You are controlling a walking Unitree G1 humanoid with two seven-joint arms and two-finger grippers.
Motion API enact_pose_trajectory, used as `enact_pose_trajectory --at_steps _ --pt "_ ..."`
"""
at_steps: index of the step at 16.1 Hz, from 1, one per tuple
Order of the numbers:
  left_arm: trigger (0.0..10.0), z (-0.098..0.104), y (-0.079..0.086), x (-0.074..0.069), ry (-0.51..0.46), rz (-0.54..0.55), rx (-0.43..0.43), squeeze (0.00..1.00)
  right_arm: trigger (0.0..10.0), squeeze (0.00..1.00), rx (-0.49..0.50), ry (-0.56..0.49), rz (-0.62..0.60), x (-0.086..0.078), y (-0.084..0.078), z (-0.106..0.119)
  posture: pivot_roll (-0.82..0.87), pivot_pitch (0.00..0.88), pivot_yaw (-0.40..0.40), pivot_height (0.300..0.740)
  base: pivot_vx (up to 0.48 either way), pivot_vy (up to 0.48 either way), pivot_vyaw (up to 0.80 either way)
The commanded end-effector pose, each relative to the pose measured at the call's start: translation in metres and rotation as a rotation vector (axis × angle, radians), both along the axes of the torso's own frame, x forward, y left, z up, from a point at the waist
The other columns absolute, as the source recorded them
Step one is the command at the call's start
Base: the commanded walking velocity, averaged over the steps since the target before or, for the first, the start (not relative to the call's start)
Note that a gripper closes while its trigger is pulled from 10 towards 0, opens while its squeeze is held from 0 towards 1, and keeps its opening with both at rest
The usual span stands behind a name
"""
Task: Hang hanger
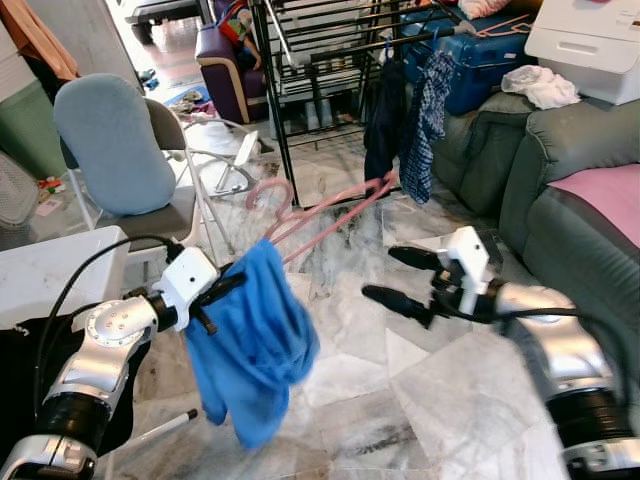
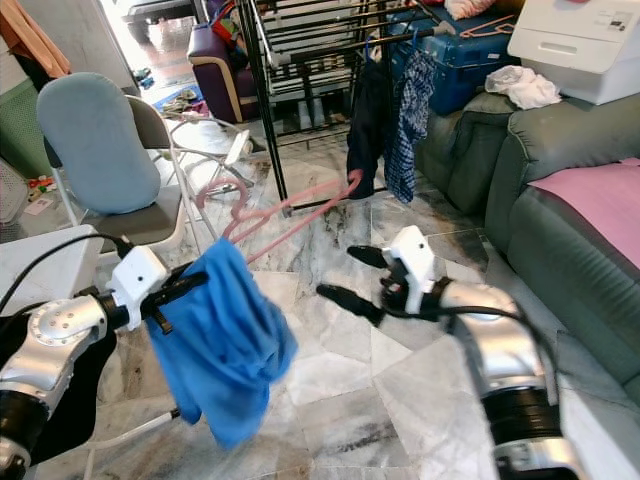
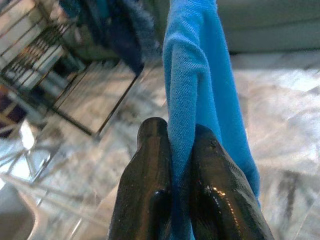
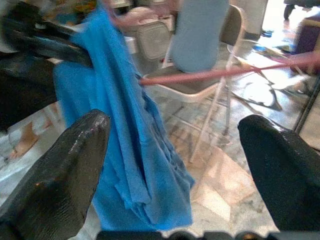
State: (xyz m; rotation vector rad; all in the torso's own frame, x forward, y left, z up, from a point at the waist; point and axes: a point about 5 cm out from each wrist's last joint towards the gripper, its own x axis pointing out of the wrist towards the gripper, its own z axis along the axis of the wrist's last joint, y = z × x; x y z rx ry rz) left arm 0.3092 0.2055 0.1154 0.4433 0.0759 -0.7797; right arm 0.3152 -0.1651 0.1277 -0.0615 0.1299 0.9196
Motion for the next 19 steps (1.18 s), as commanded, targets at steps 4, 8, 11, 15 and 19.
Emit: enact_pose_trajectory --at_steps 4,8,11,15,19 --pt "0.0 0.037 -0.013 -0.011 -0.094 -0.148 -0.126 0.00 10.0 0.00 0.047 0.042 -0.143 0.004 0.007 -0.012 -0.09 0.000 0.106 0.740 0.000 0.000 0.00" --pt "0.0 0.050 -0.028 -0.017 -0.117 -0.225 -0.142 0.00 10.0 0.00 0.044 0.056 -0.129 0.003 0.017 -0.017 -0.09 0.000 0.098 0.740 0.000 0.000 0.00" --pt "0.0 0.055 -0.037 -0.017 -0.140 -0.256 -0.123 0.00 10.0 0.00 0.045 0.060 -0.109 0.003 0.019 -0.016 -0.09 0.000 0.099 0.740 0.000 0.000 0.00" --pt "0.0 0.063 -0.046 -0.015 -0.164 -0.274 -0.137 0.00 10.0 0.00 0.059 0.083 -0.057 -0.002 0.022 -0.017 -0.09 0.000 0.101 0.740 0.000 0.000 0.00" --pt "0.0 0.074 -0.061 -0.021 -0.176 -0.341 -0.168 0.00 10.0 0.00 0.057 0.102 -0.025 -0.002 0.029 -0.022 -0.09 0.000 0.100 0.740 0.000 0.000 0.00"
